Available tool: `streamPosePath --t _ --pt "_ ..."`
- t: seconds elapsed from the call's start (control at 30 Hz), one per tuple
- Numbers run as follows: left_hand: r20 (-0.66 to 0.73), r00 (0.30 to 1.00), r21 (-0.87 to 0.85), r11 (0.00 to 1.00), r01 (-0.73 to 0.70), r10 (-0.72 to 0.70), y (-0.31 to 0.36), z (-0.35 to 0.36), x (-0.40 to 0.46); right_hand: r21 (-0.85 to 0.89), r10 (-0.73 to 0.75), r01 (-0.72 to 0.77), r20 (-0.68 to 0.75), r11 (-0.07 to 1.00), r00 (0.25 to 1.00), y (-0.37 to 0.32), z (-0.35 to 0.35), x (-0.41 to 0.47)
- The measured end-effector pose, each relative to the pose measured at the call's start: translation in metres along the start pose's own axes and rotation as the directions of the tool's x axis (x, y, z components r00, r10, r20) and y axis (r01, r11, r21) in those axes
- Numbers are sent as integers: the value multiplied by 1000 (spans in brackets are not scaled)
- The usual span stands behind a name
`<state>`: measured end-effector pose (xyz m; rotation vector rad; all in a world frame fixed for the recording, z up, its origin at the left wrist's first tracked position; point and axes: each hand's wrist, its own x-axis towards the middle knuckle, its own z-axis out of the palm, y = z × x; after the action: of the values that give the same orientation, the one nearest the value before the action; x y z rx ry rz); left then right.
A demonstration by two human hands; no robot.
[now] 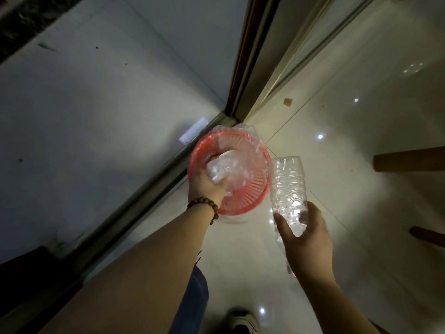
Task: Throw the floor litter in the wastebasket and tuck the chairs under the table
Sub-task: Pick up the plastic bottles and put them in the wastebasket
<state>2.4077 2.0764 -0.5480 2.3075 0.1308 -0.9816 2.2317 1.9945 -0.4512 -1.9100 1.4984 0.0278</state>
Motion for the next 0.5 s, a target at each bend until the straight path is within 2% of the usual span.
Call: streamPosePath --t 0.1,0.27,0.5 --pt "104 992 -74 995 -67 75 -7 -3 5 -31 -14 14 22 999 1000 -4 18 9" --pt "54 972 -96 970 -224 230 -19 -36 -7 -83 -86 90 55 992 995 -24 39 21" --pt "15 976 -34 976 -216 217 -52 -67 -9 -283 -216 278 231 918 949 -58 95 52"
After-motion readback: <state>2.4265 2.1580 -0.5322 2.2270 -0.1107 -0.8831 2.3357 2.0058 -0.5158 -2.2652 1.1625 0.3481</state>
